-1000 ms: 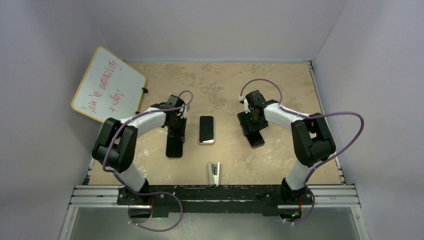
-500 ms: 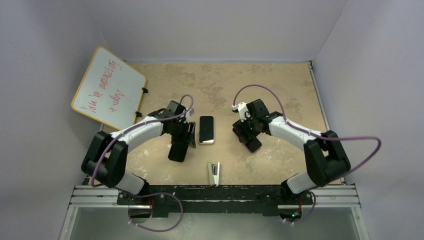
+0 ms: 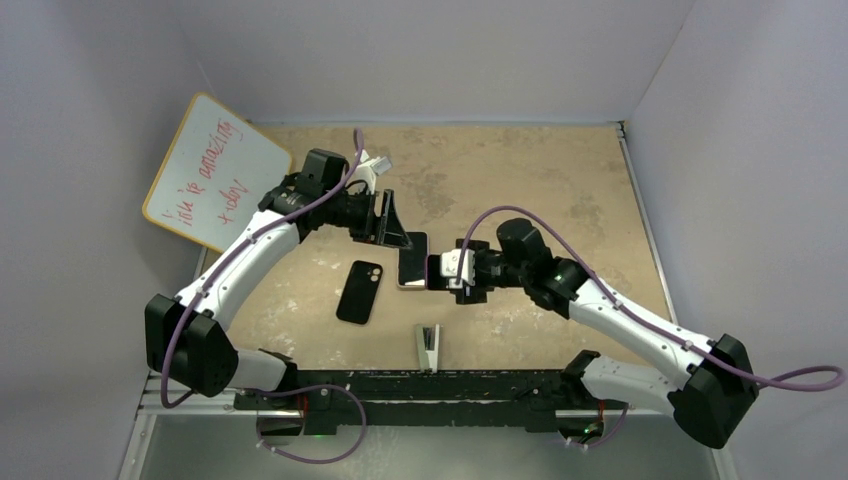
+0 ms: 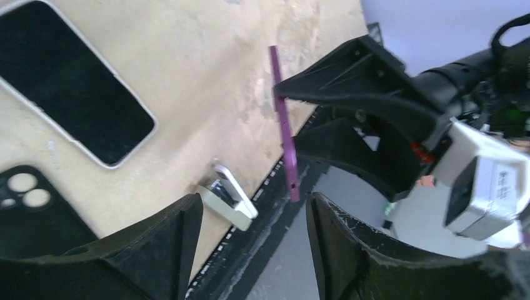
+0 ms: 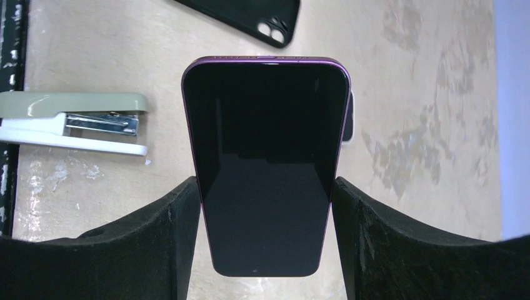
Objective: Put the phone into the phone case
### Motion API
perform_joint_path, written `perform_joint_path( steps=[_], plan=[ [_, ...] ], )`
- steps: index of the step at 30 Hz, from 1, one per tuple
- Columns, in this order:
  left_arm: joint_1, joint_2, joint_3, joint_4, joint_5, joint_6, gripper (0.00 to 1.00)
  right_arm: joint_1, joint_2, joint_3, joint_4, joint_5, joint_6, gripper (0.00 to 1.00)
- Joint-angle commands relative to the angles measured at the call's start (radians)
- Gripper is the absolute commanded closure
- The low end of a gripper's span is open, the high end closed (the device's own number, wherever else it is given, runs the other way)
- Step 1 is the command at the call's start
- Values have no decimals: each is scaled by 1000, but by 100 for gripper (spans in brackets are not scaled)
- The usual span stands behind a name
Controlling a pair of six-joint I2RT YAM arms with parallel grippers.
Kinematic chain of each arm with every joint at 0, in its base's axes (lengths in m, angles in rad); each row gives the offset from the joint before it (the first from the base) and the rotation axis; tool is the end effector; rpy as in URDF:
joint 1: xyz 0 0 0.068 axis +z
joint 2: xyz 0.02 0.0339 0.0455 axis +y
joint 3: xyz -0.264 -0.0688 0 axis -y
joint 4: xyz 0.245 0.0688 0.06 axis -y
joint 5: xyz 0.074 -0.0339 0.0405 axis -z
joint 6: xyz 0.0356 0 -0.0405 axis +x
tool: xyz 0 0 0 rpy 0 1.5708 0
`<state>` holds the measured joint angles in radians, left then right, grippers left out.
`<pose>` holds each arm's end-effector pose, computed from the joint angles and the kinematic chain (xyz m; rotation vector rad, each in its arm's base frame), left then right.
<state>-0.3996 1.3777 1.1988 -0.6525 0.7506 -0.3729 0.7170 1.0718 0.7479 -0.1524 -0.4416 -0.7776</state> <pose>0.2563 -0.1346 0.3141 0.4064 2.4427 -1.2507 0.1704 0.1688 0.2755 -1.5628 1.2835 0.4125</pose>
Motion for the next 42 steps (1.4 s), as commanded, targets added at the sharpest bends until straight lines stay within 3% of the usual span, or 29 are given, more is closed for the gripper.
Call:
perform_joint_path(
  steps=[1,10,17,29,30,32,34,35,36,42],
  plan=[
    [2,0,5,-1,173,23,36,70,7,66,55,8,-171,77],
    [-1,36,-62,-29,176,70,37,151,84,151,58,83,-226,77],
    [-3,49,-91,-6,179,62,42,174,111,152,99,96,-191,76],
    [-16,12,-183,88,221,5,100,203,155,132,188,158,-165,73],
    [-15,3,-183,88,206,-2,100,203,156,128,195,159,-158,70],
    [-12,-23,-180,80,156,-16,100,203,153,118,215,170,-124,53],
    [1,-45,-181,71,98,-43,100,203,138,95,232,181,-94,27],
    [12,-59,-184,71,75,-60,100,203,128,86,239,183,-74,20],
    [25,-75,-191,76,58,-78,100,203,118,64,247,182,-54,5],
    [130,-198,-217,50,-103,-137,100,201,5,-62,373,182,144,1]
  ],
)
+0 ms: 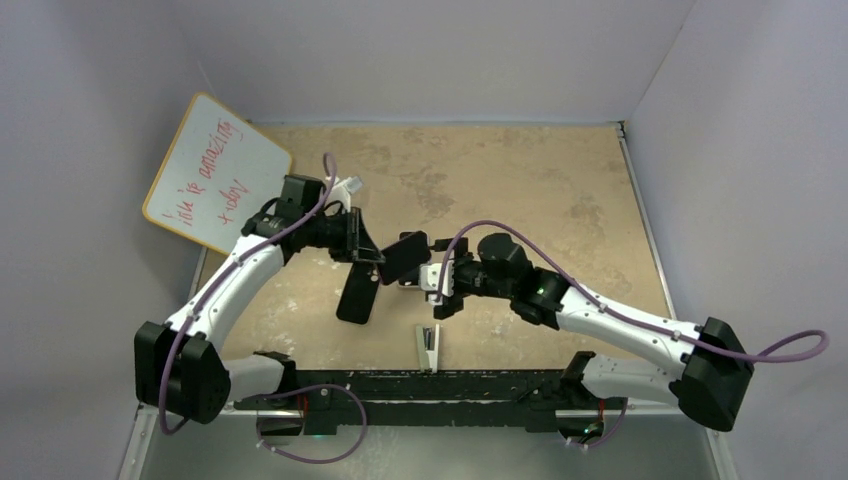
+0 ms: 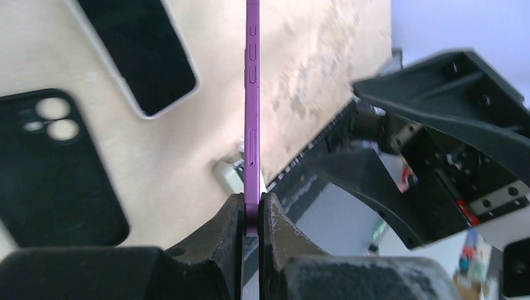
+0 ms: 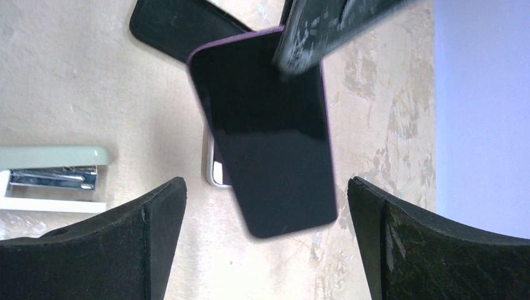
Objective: Put the phone into the phone case
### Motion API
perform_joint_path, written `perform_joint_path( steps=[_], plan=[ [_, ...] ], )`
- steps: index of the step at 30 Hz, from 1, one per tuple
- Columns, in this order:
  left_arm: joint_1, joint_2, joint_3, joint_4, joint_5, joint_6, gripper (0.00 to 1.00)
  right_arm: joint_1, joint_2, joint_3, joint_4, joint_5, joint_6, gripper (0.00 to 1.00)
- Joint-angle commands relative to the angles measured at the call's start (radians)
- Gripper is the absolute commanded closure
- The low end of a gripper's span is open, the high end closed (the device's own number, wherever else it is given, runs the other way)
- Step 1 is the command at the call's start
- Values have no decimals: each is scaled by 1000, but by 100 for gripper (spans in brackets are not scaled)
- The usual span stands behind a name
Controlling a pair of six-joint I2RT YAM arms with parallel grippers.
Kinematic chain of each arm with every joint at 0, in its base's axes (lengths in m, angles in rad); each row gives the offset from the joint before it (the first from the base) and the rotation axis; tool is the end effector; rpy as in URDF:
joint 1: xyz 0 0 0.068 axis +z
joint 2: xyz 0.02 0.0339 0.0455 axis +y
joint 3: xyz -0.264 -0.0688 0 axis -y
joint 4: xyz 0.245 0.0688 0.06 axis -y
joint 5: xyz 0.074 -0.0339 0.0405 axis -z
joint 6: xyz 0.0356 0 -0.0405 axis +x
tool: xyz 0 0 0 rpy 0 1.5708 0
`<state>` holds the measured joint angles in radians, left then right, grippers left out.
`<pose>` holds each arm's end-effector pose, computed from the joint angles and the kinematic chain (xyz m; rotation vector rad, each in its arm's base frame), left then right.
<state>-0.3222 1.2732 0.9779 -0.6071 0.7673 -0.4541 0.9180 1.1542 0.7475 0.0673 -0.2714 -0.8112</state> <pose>0.2352 -0.1046 0.2738 0.1864 2.5377 -1.2727 0.1528 0.2155 0.2771 -1.5665 1.0946 0.3312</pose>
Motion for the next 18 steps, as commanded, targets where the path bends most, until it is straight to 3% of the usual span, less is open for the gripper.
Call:
perform_joint_path(
  steps=[1,4,6,8,14,16,18],
  plan=[
    [58,-109,6,-11,-155,-60,100,1,-93,-83,200,20,240,1],
    [64,-151,11,-76,-300,-84,100,2,-96,-112,353,77,561,1],
    [64,-183,2,-106,-395,-109,100,1,-63,-85,369,168,820,1],
    [66,-228,-14,-127,-499,-136,100,2,-12,-19,288,276,1040,1],
    [66,-358,-72,-199,-753,-262,100,2,143,124,107,364,1494,1],
    [66,-373,-81,-225,-787,-290,100,3,178,143,20,427,1698,6],
    [66,-385,-106,-227,-791,-307,100,18,212,150,15,422,1762,12]
  ],
)
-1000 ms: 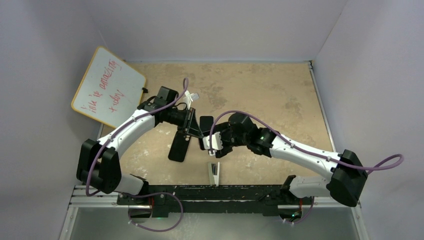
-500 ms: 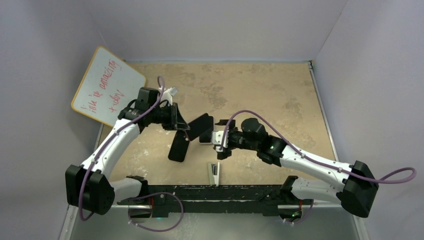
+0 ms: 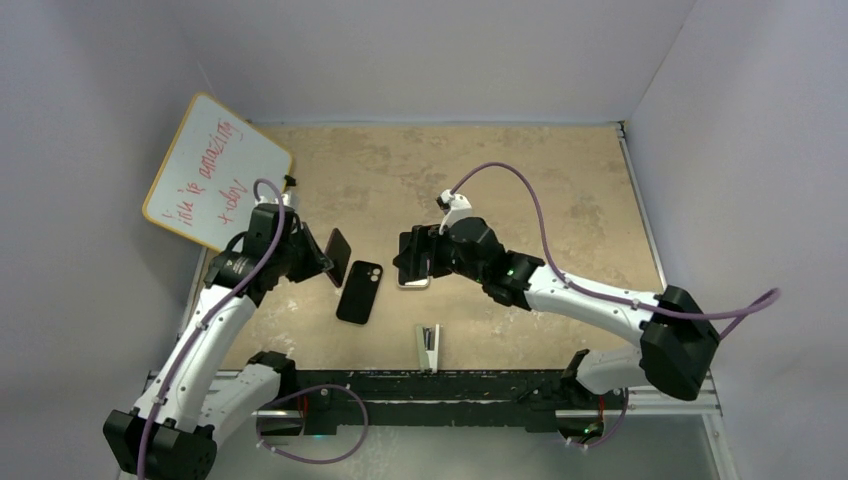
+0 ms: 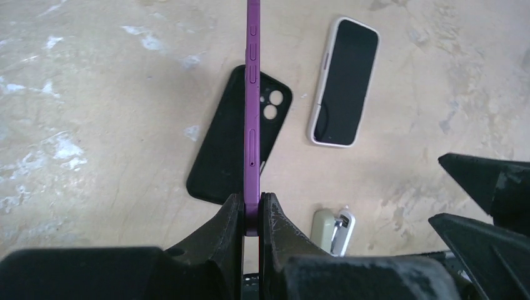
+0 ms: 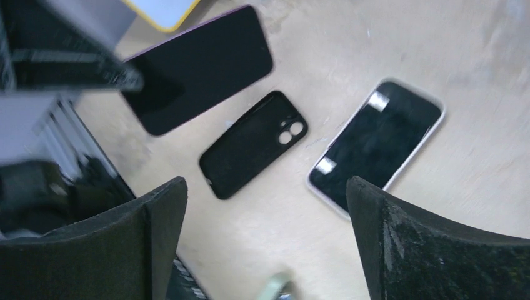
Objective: Put the phone into the phone case
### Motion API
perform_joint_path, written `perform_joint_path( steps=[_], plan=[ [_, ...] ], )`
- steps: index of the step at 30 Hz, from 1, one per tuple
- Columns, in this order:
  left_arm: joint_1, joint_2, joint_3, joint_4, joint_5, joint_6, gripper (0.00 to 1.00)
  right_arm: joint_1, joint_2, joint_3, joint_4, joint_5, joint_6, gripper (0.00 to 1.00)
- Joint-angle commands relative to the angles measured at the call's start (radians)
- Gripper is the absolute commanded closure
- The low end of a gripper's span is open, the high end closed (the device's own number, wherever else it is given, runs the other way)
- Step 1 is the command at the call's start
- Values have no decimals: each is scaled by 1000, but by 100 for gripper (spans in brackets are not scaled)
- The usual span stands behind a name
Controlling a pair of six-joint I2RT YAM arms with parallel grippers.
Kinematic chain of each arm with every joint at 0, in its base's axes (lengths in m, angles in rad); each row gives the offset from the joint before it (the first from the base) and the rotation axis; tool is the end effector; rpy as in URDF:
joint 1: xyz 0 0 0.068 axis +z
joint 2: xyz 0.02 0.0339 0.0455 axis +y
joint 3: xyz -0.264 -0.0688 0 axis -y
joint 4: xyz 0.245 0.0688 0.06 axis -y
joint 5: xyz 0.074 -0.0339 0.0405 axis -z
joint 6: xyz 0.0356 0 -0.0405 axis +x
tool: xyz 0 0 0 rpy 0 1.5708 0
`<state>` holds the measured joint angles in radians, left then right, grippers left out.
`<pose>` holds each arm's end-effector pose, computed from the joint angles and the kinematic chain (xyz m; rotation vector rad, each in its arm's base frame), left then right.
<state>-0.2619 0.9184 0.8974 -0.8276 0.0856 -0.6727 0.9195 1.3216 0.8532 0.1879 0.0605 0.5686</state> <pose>0.1714 -0.0491 0.2960 -0.4674 2.4406 -0.5177 0.1871 0.2419 0.2820 -0.2993 1.9447 0.9588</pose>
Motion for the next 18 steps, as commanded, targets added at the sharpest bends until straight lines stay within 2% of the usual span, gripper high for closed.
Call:
perform_joint_path(
  steps=[1,3,7,12,18],
  plan=[
    [6,-34,-45,8,-97,-93,100,28,71,46,-95,90,399,15],
    [7,-43,-93,61,-70,-98,100,50,116,69,-94,94,420,18],
    [7,-81,-169,168,20,-81,100,74,199,111,-99,90,448,36],
    [7,-115,-189,145,-31,-83,100,102,282,146,-65,81,485,53],
    [7,-148,-210,167,-13,-90,100,129,405,236,-115,117,530,62]
  ],
)
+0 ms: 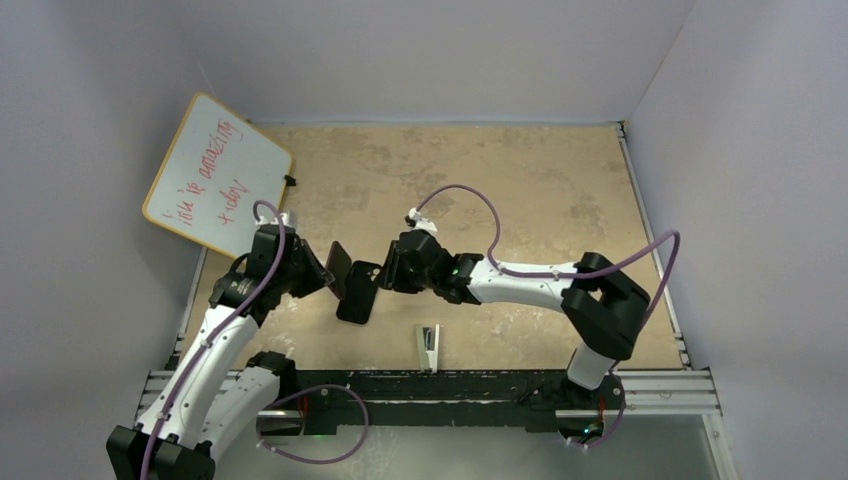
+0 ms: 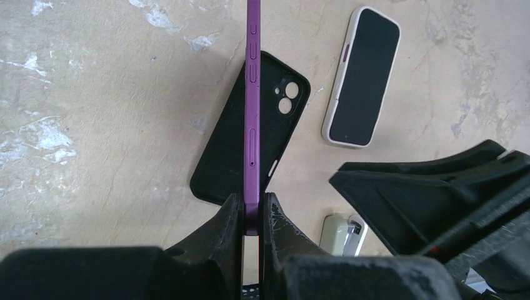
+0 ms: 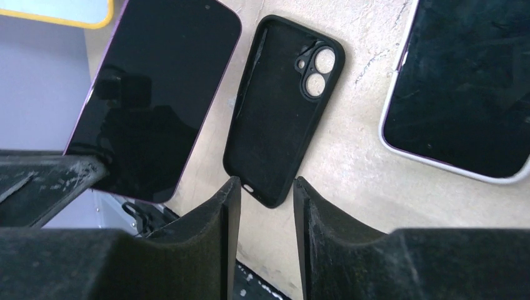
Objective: Put the phone into the phone case
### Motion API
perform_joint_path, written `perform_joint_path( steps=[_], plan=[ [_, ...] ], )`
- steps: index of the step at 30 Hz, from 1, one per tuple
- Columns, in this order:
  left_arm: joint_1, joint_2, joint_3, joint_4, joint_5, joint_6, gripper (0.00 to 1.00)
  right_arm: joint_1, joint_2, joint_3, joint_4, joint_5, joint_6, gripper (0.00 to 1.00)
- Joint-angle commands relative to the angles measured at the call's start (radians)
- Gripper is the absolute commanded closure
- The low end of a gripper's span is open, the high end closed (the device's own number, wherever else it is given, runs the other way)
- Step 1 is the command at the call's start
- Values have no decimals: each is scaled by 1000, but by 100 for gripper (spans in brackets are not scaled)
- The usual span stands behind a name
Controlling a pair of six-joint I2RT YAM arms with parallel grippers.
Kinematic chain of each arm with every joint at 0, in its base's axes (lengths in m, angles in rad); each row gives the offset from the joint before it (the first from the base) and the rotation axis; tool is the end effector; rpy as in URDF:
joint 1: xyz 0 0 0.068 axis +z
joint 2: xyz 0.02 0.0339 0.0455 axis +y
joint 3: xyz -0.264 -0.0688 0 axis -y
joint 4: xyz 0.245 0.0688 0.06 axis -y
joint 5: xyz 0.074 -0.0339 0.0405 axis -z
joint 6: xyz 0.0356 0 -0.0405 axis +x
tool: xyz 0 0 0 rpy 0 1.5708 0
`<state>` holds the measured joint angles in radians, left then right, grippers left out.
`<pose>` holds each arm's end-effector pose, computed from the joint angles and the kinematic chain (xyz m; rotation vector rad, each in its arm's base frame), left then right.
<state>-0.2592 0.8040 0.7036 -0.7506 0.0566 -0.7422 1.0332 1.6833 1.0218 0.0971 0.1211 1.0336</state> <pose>0.1530 -0.0427 0.2564 -0.5694 2.4224 -0.5112 0.1943 0.3175 0.2142 0.0782 2.3305 1.0297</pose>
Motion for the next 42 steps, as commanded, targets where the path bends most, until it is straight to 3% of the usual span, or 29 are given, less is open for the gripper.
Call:
perform_joint_path(
  steps=[1,8,23,34,42],
  plan=[
    [5,-31,-27,91,17,-24,100,15,62,77,-27,68,75,64],
    [3,-47,-78,152,91,-30,100,17,174,201,-170,154,137,61],
    [5,-57,-180,223,162,-60,100,9,336,303,-206,177,158,67],
    [5,-36,-252,277,153,-86,100,-38,350,332,-209,222,102,83],
    [5,-12,-257,294,239,-57,100,-75,361,310,-116,172,-13,89]
  ],
)
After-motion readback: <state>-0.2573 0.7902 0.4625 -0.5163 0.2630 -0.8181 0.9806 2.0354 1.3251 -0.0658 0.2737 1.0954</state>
